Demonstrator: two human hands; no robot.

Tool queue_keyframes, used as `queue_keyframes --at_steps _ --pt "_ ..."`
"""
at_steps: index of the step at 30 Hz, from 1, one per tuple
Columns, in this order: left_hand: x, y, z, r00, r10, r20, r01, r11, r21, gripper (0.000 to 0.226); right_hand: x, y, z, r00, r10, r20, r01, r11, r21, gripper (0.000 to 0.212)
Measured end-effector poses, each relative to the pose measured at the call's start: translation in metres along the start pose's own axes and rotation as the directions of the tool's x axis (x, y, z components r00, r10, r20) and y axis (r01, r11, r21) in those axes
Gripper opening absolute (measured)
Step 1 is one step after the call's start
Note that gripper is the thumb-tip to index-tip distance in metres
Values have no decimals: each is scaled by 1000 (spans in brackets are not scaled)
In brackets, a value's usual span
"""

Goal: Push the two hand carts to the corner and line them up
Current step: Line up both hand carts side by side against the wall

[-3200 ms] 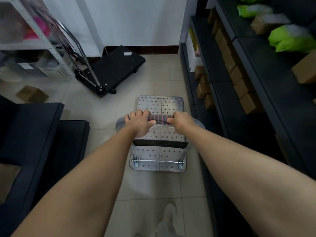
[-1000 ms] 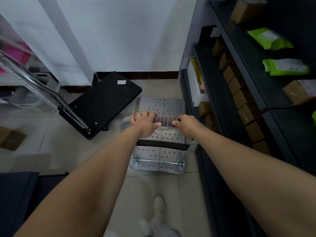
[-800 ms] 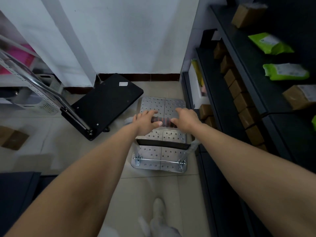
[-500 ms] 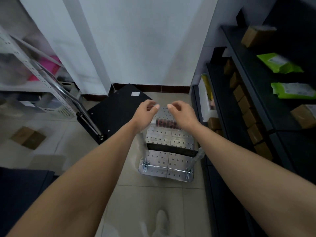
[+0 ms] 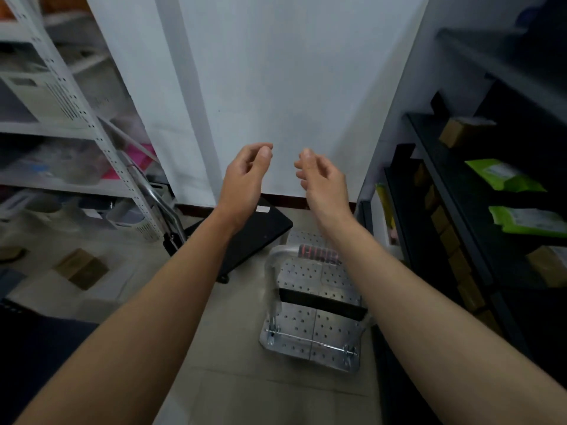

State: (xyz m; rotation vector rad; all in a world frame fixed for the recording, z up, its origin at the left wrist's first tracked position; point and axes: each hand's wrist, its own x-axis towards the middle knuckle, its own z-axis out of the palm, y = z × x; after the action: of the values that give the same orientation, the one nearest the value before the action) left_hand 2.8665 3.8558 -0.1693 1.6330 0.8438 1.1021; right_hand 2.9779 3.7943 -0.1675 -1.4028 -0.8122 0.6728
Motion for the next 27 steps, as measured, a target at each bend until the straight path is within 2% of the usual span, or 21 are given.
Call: queue_keyframes --at_steps 6,14,20,27 --pt "0 38 -22 993 109 -44 -112 991 -74 23 0 -34 18 996 -80 25 78 993 85 27" --pt "10 55 -67 980 192 -54 -197 975 -104 27 -4 -58 59 985 -171 18 167 978 126 32" --pt "29 57 -109 969 245 -44 -248 960 -127 27 1 -73 98 977 -214 -7 213 967 141 22" --pt "55 53 -153 944 318 -83 -328 926 -184 30 5 -87 147 975 -222 -25 223 961 165 31"
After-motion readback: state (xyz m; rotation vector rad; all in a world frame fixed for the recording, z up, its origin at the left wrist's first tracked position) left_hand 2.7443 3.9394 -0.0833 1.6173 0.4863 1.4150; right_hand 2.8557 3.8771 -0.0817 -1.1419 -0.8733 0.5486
